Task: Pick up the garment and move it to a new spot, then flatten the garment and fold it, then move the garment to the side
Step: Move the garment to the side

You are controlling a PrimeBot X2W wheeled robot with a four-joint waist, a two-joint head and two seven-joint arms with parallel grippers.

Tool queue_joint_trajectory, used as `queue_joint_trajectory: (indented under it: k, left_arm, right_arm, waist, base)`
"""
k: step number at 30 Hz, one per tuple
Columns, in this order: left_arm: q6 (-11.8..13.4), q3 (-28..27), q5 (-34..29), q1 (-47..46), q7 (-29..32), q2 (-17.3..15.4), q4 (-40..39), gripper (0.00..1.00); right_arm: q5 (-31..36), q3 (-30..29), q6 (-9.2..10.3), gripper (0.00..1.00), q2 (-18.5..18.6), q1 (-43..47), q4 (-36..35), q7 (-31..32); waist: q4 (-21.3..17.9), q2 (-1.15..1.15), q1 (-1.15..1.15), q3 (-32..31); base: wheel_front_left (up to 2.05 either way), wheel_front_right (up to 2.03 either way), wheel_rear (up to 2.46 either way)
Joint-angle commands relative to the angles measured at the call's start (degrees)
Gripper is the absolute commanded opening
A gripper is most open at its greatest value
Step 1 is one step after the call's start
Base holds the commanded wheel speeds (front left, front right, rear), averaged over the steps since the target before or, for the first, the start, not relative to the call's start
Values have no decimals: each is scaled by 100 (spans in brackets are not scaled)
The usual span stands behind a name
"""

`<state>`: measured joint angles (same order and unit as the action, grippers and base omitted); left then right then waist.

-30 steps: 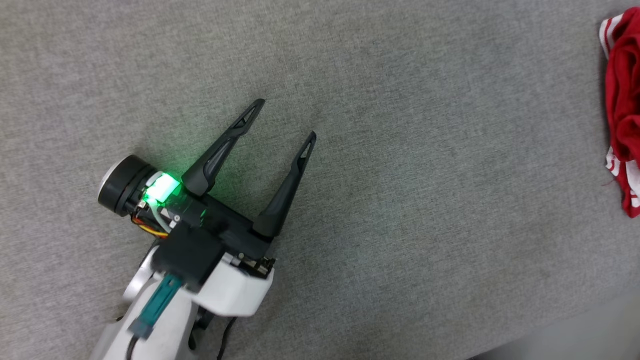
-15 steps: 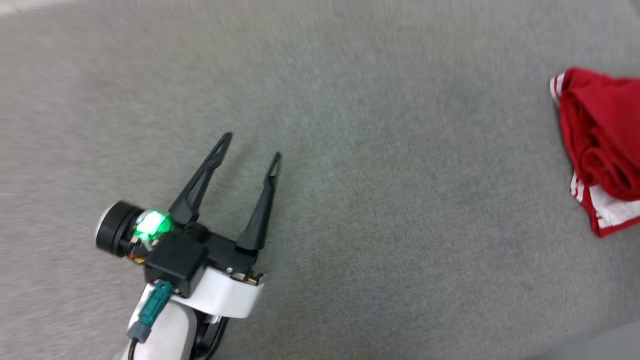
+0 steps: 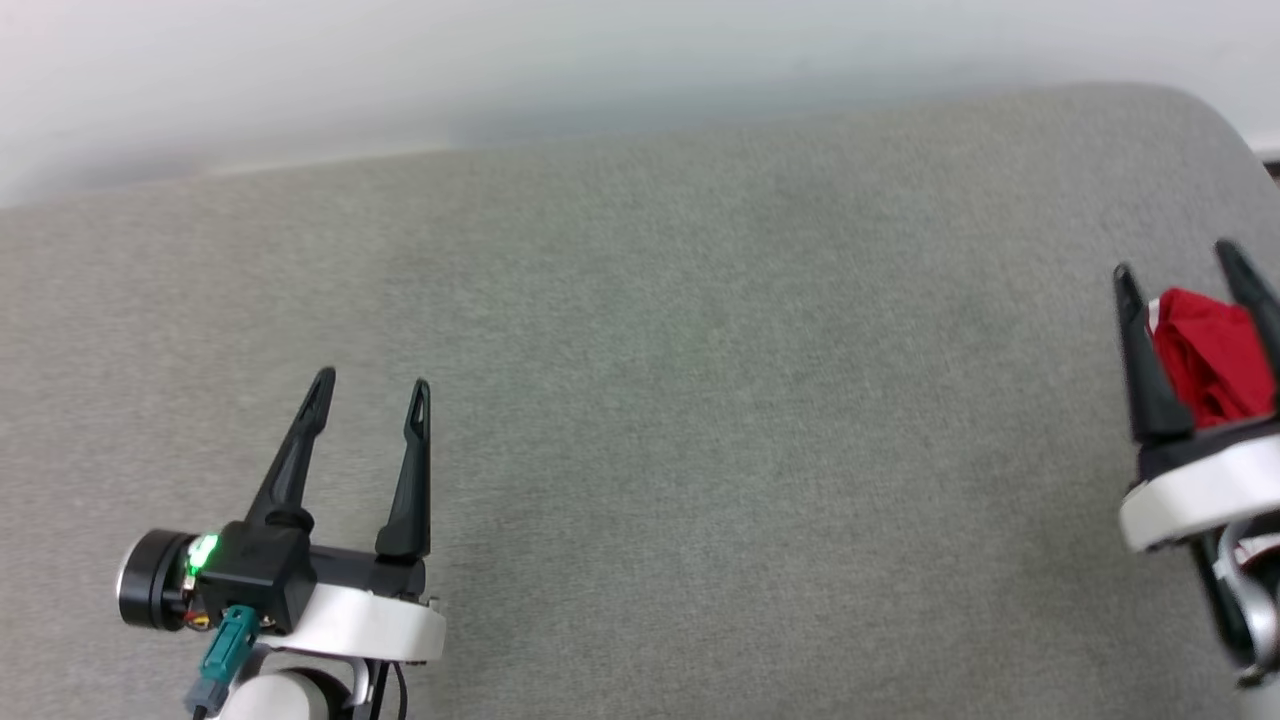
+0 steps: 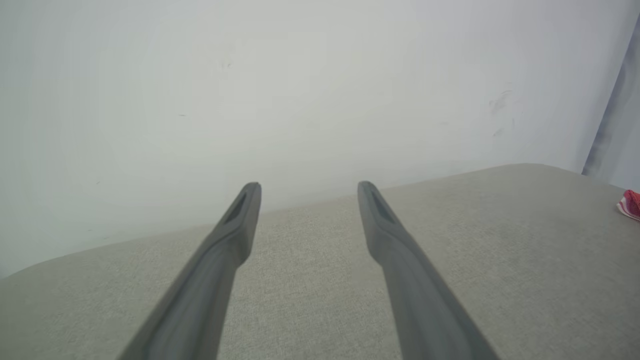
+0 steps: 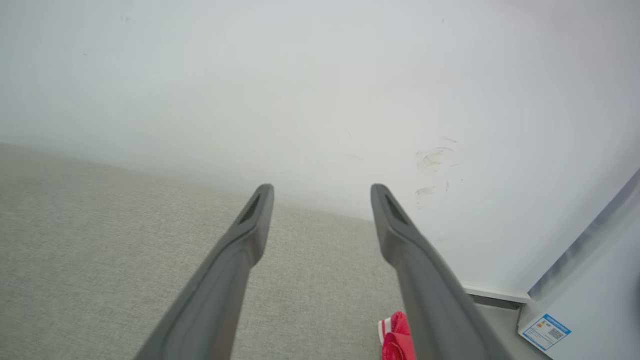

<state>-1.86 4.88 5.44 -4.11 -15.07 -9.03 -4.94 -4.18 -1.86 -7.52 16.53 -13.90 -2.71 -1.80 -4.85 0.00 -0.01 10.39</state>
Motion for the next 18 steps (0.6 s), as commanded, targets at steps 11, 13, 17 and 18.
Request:
queue_joint_trajectory:
  k: [11,13,17,18]
  left_arm:
    - [-98,-330,56,507,-12,257,446,100]
    - [-142,-434,191,529,-12,331,482,100]
    - [-233,-584,270,610,-12,408,547,100]
    - [-263,-616,269,612,-12,420,561,100]
  right_arm:
    - [-395,-36,6,100,-911,961,336,-771]
    - [-448,48,5,100,-993,1067,496,-884]
    - [-430,184,6,100,-1059,1125,715,-1049]
    - [-428,195,6,100,-1079,1121,755,-1077]
  waist:
    - [346,0,1,-631]
    - [349,0,1,-671]
    - [342,0,1,-696]
    - [337,0,1,-698]
  base:
    - [0,0,0]
    - [0,0,0]
    - [0,0,0]
    - [0,0,0]
